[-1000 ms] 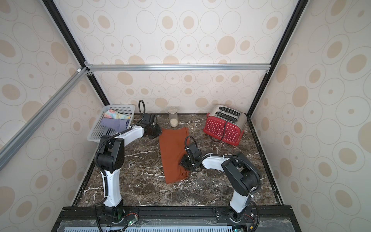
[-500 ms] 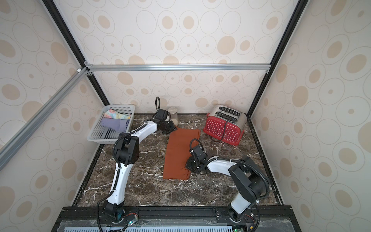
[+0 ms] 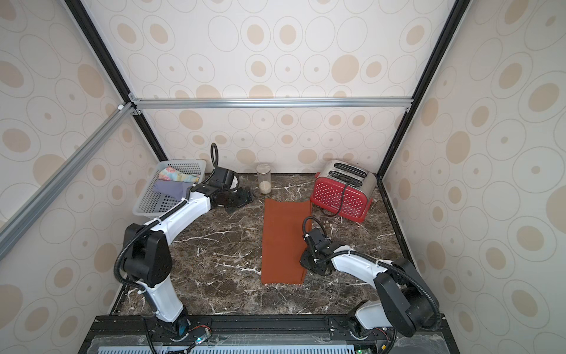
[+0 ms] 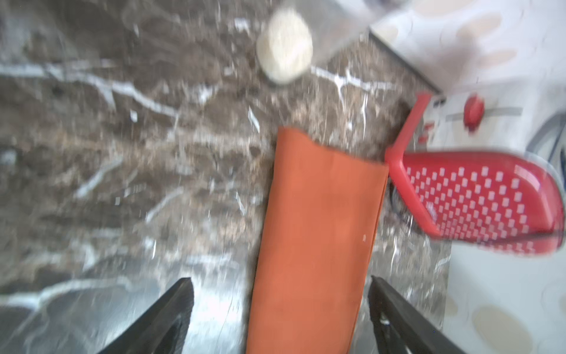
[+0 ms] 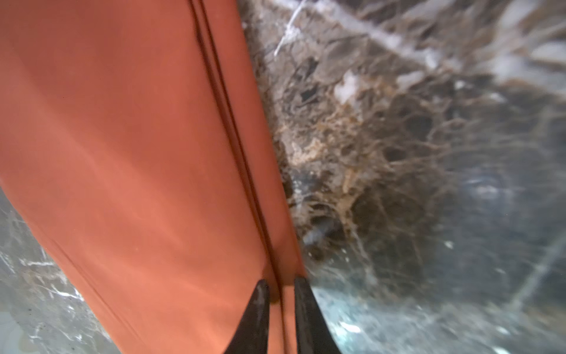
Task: Roll up the skirts
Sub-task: Roll the skirt at the center of the board.
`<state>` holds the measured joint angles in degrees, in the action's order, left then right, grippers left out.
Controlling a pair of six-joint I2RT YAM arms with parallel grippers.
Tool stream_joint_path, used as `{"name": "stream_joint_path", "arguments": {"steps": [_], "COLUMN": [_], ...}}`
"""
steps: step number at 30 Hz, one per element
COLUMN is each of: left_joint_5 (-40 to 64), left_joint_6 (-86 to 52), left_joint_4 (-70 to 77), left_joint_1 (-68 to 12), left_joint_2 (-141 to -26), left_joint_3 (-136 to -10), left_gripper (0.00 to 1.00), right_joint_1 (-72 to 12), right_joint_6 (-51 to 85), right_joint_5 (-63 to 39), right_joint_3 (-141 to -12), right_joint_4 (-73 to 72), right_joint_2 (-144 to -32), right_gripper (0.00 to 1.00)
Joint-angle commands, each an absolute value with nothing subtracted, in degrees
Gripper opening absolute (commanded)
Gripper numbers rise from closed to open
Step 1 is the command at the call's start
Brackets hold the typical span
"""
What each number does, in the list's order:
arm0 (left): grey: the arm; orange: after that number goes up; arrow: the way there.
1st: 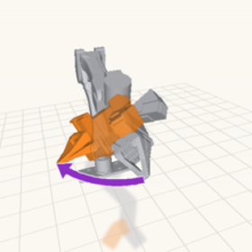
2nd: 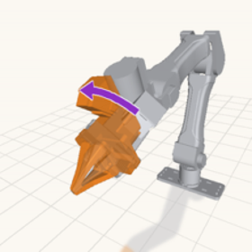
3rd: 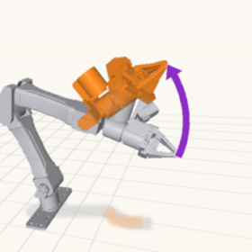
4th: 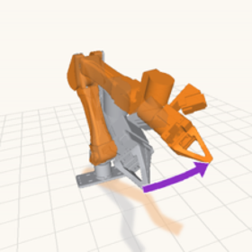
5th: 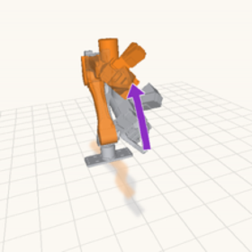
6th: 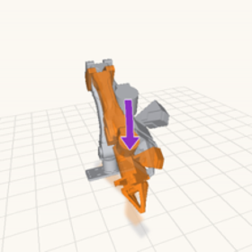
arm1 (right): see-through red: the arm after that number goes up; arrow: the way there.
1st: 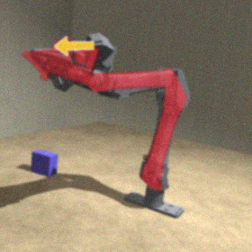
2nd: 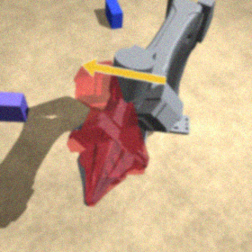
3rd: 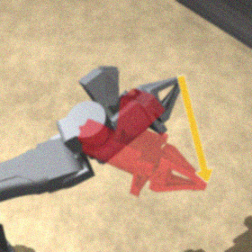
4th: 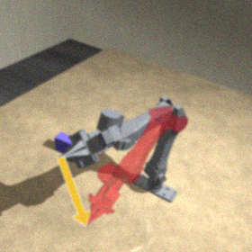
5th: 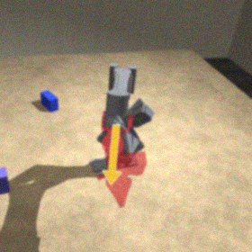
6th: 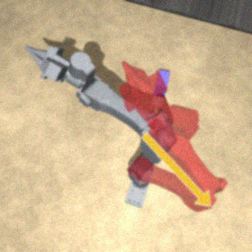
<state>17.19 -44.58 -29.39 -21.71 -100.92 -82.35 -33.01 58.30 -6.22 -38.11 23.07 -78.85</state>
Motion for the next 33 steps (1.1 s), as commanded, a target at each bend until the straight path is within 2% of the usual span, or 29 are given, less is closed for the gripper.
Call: {"name": "stream_joint_path", "arguments": {"steps": [1, 4, 7, 9, 12, 14, 17, 19, 23, 27, 28, 31, 33], "left_joint_5": [18.58, 21.34, 23.67, 24.19, 26.02, 28.67, 31.2, 31.72, 29.38, 23.8, 21.9, 19.13, 18.67], "left_joint_6": [-43.69, -45.9, -48.23, -50.49, -55.81, -58.26, -61.01, -62.33, -62.46, -56.88, -55.39, -51.24, -48.18], "left_joint_4": [-31.09, -27.5, -25.14, -22.99, -14.64, -9.26, -2.76, 0.4, 0.77, -8.12, -10.55, -14.87, -17.09], "left_joint_1": [-25.97, -30.24, -34.71, -37.09, -38.46, -38.59, -38.84, -39.11, -39.13, -39.04, -39.0, -38.14, -36.6], "left_joint_2": [-98.46, -94.91, -93.61, -92.69, -91.49, -92.77, -95.51, -96.81, -97.73, -97.07, -96.57, -95.09, -93.81], "left_joint_3": [-74.21, -64.48, -58.0, -54.04, -47.45, -45.18, -43.6, -42.7, -41.42, -46.17, -47.32, -49.51, -50.0], "left_gripper": [0.85, 0.83, 0.8, 0.77, 0.68, 0.64, 0.58, 0.51, 0.26, 0.04, 0.01, 0.0, 0.0], "right_joint_1": [-32.89, -33.03, -33.33, -34.03, -37.22, -39.0, -39.06, -39.04, -38.77, -38.86, -38.89, -39.39, -41.41], "right_joint_6": [51.61, 48.32, 43.57, 38.49, 32.41, 29.73, 30.52, 32.76, 37.51, 39.98, 40.68, 44.86, 51.19], "right_joint_5": [-6.81, -8.96, -7.77, -10.13, -8.46, -9.85, -10.99, -8.55, -8.62, -10.96, -11.07, -12.4, -14.7], "right_joint_3": [-43.23, -46.75, -49.89, -50.32, -49.92, -48.3, -48.52, -48.85, -45.92, -43.12, -42.14, -38.54, -36.14], "right_joint_4": [31.31, 35.29, 41.46, 43.25, 44.87, 41.87, 38.92, 38.74, 35.6, 33.76, 32.98, 28.34, 22.54], "right_joint_2": [-78.39, -80.76, -81.8, -81.52, -80.47, -79.72, -82.43, -84.18, -87.21, -88.54, -87.82, -85.75, -86.54], "right_gripper": [0.12, 0.04, 0.04, 0.14, 0.39, 0.44, 0.39, 0.37, 0.32, 0.28, 0.28, 0.24, 0.17]}}
